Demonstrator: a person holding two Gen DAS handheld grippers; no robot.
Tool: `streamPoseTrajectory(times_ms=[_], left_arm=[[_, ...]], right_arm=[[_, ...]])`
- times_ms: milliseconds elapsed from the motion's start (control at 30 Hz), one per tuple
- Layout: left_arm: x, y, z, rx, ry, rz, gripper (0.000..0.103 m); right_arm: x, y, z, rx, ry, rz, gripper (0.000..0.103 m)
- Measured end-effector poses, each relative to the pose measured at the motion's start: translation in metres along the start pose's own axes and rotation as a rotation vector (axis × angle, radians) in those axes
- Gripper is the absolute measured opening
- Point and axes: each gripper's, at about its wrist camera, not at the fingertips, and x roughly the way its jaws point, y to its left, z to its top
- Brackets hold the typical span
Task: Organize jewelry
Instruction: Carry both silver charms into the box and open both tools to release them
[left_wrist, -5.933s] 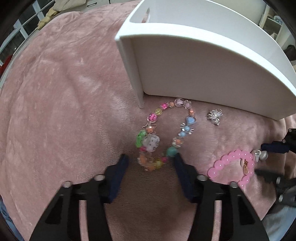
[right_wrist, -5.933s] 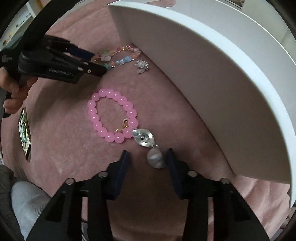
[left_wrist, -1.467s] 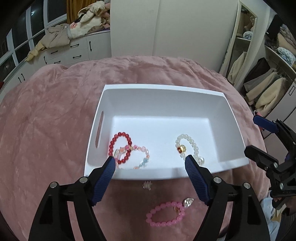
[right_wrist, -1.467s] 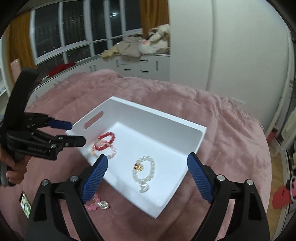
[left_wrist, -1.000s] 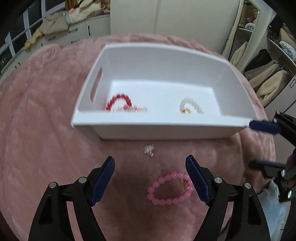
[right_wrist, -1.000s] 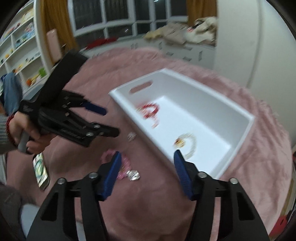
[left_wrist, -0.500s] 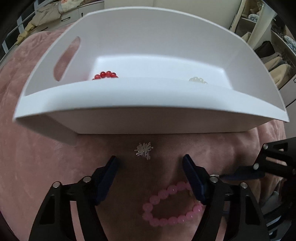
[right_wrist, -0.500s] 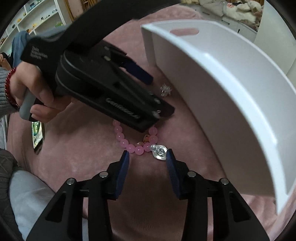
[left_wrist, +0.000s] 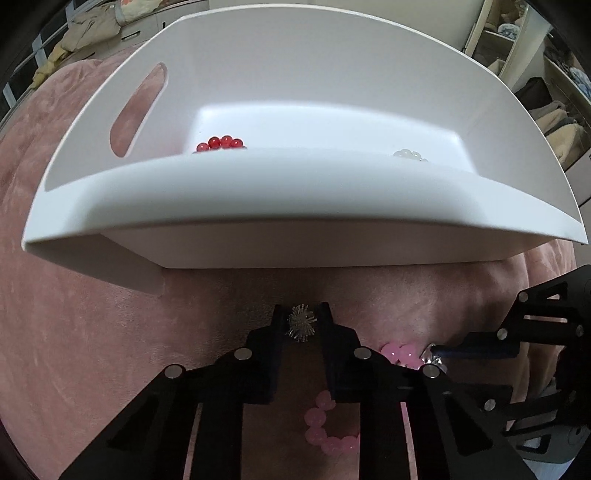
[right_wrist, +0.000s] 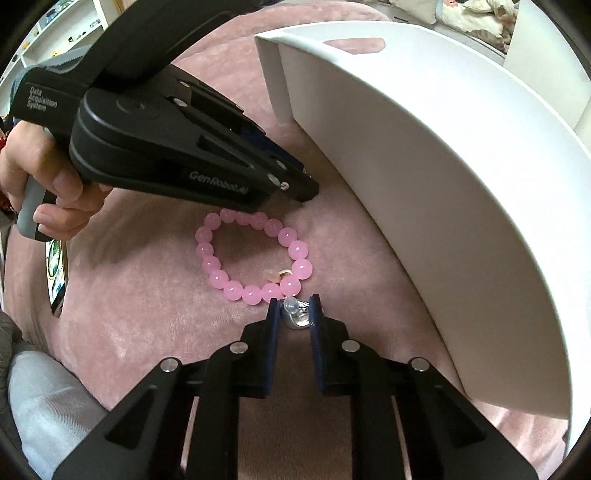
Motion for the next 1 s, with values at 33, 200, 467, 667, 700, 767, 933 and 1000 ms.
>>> streamPoseTrajectory(times_ms=[33, 200, 467, 667, 700, 767, 933, 1000], left_arm=[[-0.001, 0.000, 0.000, 0.004, -0.004, -0.001, 0.023], [-0.015, -0.004, -0.007, 0.013, -0.018, -0.006, 0.023], [-0.044, -0.005, -0.011, 0.024, -0.055, -0.020, 0.023], [-0.072, -0.010, -0.013, 0.040, -0.101, -0.028, 0.023], [-0.078, -0.011, -0.014, 0.044, -0.109, -0.031, 0.023], [-0.089, -0.013, -0.013, 0.052, -0.122, -0.032, 0.023], [-0.104, -0.025, -0.003, 0.074, -0.157, -0.032, 0.023], [-0.109, -0.027, -0.002, 0.079, -0.173, -0.034, 0.023]], right_arm=[[-0.002, 0.000, 0.000, 0.004, -0.002, -0.002, 0.016], [-0.024, 0.004, -0.007, 0.033, -0.037, -0.008, 0.016], [-0.060, -0.014, -0.009, 0.061, -0.086, -0.020, 0.016], [-0.074, -0.008, -0.015, 0.065, -0.136, -0.030, 0.016], [-0.076, -0.005, -0.018, 0.068, -0.146, -0.032, 0.016], [-0.083, -0.005, -0.019, 0.074, -0.161, -0.038, 0.016], [-0.097, -0.004, -0.019, 0.075, -0.183, -0.062, 0.016], [-0.104, -0.004, -0.019, 0.077, -0.197, -0.068, 0.016]])
